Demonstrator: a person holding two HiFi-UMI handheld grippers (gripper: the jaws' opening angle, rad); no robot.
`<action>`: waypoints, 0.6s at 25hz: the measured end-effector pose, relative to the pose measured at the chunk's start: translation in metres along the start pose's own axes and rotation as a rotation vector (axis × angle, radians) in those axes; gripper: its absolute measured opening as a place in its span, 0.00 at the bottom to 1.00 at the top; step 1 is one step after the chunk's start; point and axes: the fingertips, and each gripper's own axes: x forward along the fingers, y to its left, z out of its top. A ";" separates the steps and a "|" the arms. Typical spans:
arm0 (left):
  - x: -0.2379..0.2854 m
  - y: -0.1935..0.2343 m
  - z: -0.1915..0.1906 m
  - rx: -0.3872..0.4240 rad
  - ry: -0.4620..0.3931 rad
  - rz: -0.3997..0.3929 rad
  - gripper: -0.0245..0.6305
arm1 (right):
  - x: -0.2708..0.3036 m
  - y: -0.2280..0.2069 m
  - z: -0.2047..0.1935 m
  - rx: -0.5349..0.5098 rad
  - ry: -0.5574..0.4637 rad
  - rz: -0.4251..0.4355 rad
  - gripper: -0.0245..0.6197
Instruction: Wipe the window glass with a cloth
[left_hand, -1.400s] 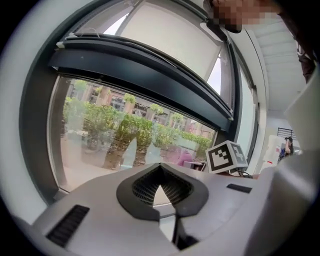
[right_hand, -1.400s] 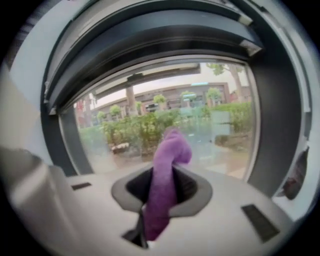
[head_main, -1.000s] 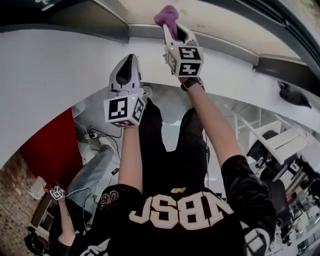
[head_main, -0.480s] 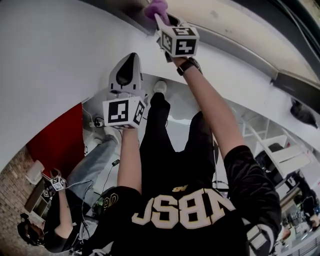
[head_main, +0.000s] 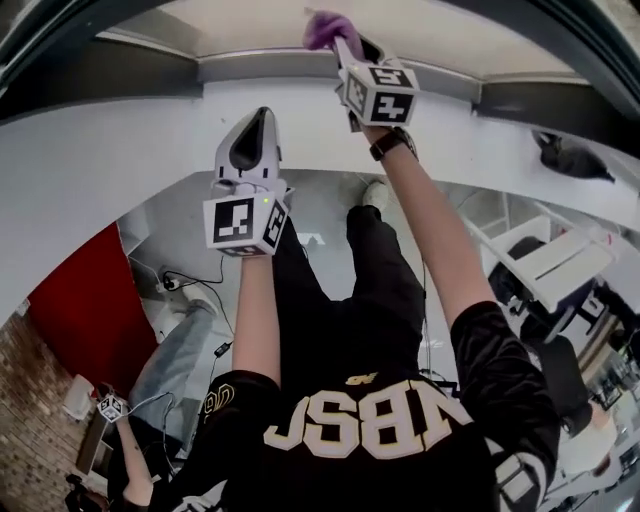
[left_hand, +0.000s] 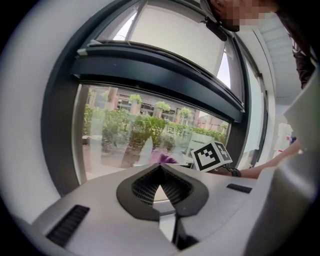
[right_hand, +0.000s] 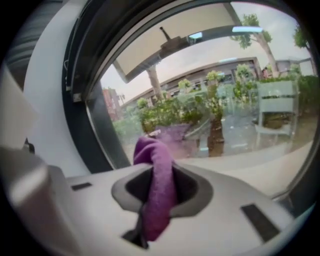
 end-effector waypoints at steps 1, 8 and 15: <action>0.010 -0.022 -0.003 0.002 0.002 -0.021 0.06 | -0.015 -0.028 -0.001 0.011 -0.001 -0.026 0.16; 0.059 -0.156 -0.022 -0.001 0.012 -0.186 0.06 | -0.135 -0.237 -0.008 0.164 -0.051 -0.419 0.16; 0.060 -0.184 -0.033 0.031 0.034 -0.261 0.06 | -0.192 -0.319 -0.009 0.261 -0.100 -0.671 0.16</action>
